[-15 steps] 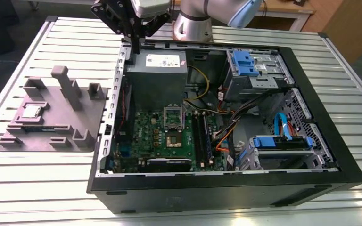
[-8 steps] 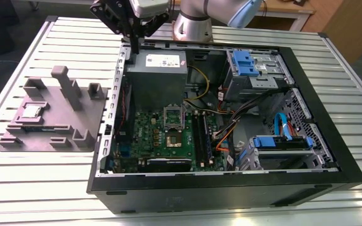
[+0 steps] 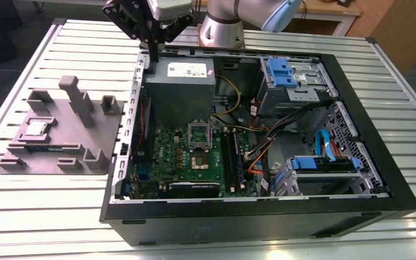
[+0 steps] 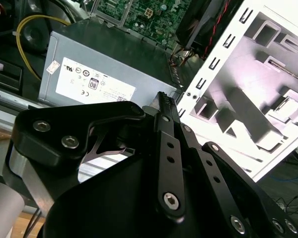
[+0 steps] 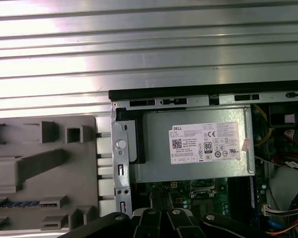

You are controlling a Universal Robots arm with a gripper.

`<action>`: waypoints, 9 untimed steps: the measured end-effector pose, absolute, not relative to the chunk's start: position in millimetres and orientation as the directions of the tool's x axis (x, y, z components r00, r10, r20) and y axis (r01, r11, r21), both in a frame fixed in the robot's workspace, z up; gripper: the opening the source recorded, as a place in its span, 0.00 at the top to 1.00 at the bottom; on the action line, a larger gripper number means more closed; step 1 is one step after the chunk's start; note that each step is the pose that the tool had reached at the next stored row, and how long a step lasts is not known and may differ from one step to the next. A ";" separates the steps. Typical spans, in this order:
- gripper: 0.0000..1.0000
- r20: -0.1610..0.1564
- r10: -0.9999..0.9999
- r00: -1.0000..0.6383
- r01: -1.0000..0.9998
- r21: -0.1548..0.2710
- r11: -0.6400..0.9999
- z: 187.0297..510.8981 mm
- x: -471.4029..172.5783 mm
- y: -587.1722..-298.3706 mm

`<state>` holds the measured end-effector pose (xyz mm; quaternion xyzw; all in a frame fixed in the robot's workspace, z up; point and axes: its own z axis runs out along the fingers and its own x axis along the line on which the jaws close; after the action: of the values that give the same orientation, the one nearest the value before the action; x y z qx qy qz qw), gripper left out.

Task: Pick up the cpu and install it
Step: 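Reach for the cpu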

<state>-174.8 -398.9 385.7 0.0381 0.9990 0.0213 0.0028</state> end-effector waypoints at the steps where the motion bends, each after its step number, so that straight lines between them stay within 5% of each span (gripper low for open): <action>1: 0.90 -0.004 0.076 -0.997 0.076 0.043 0.996 385.7 -175.0 -398.9; 9: 0.90 -0.004 0.076 -0.997 0.076 0.043 0.996 385.7 -176.7 -398.9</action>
<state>-176.7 -398.9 385.7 0.0381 0.9990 0.0213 0.0028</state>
